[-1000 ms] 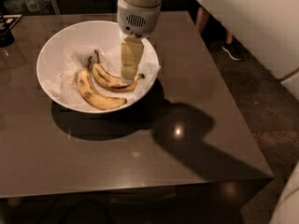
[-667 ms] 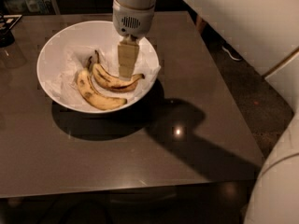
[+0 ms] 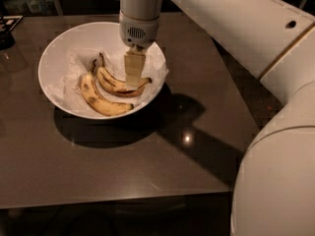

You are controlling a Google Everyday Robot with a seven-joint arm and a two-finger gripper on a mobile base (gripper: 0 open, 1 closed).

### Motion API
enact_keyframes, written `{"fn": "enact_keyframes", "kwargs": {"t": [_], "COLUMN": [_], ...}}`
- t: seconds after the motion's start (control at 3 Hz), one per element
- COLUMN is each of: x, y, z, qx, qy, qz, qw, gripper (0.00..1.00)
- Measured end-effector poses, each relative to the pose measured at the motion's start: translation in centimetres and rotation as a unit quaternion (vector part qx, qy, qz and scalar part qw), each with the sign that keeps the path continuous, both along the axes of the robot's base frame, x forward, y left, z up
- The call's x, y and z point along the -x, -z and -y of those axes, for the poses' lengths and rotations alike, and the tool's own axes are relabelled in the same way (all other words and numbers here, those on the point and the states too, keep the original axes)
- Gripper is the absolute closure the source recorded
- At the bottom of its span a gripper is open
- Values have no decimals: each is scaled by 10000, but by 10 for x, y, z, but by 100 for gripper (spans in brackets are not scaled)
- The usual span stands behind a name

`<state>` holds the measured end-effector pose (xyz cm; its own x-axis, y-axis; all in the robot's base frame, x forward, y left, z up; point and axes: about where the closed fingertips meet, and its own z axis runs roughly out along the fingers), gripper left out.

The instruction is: Pick banana from white bowl

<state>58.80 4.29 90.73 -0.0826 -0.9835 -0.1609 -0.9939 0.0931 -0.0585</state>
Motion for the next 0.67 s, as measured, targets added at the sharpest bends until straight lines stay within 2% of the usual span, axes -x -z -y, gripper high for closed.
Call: {"fn": "enact_keyframes", "kwargs": {"t": [0.33,0.67], "x": [-3,-5], "y": [13,21], "z": [-5,-15], "qx": [19,77], "qy": [-47,-181], "qz": [-145,-209], "qw": [9999,9996], "gripper": [50,46]}}
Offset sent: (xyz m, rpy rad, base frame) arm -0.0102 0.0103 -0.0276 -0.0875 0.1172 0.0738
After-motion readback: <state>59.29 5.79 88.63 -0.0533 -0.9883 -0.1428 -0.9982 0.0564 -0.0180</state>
